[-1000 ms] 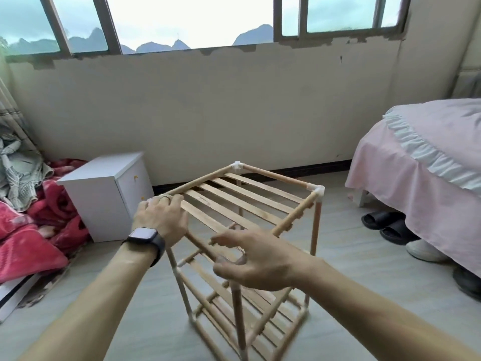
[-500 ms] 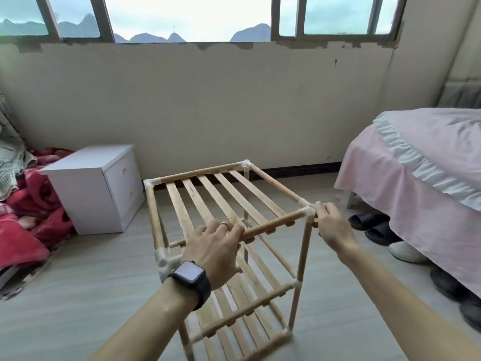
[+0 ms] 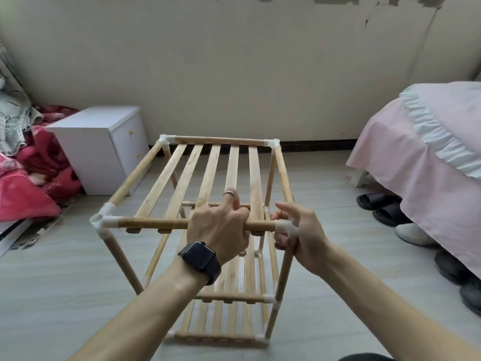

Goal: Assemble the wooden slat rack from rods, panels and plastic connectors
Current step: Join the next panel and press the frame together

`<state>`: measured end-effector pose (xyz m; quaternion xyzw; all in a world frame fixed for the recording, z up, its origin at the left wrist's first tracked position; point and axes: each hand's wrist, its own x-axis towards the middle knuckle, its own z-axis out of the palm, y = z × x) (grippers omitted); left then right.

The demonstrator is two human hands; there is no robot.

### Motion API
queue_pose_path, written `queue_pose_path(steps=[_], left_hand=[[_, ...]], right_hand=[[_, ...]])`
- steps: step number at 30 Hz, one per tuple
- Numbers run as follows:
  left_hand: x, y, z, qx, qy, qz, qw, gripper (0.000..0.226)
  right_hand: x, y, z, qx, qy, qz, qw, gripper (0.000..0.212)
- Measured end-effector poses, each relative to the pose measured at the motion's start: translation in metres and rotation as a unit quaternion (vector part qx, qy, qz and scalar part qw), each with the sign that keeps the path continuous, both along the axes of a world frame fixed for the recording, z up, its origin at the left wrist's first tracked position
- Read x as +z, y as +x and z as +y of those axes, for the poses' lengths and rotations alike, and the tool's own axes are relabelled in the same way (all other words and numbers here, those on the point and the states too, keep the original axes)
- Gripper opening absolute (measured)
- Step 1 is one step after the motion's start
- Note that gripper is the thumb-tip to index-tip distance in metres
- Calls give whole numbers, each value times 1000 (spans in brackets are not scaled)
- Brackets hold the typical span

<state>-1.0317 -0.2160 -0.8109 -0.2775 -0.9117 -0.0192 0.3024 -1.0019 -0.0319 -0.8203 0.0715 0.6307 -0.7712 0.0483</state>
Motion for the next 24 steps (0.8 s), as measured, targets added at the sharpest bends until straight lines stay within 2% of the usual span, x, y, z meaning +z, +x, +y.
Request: queue_pose_path(steps=[7, 10, 16, 18, 20, 22, 24], left_hand=[[-6, -1, 12, 10, 24, 47, 999, 38], [-10, -7, 8, 7, 23, 58, 998, 35], [-6, -27, -21, -59, 23, 64, 996, 33], [-1, -37, -42, -80, 21, 64, 995, 22], [6, -44, -71, -66, 4, 14, 998, 18], [15, -47, -105, -3, -59, -77, 995, 45], [31, -44, -134, 83, -133, -140, 978, 63]], right_hand=[[6, 5, -20, -113, 31, -16, 993, 36], [8, 2, -26, -120, 26, -22, 992, 35], [6, 1, -46, -111, 34, 5, 993, 38], [3, 3, -60, -82, 91, 16, 992, 39], [2, 7, -78, -19, 144, 24, 989, 42], [4, 12, -94, 81, 144, 34, 986, 41], [9, 18, -105, 199, 134, 42, 970, 28]])
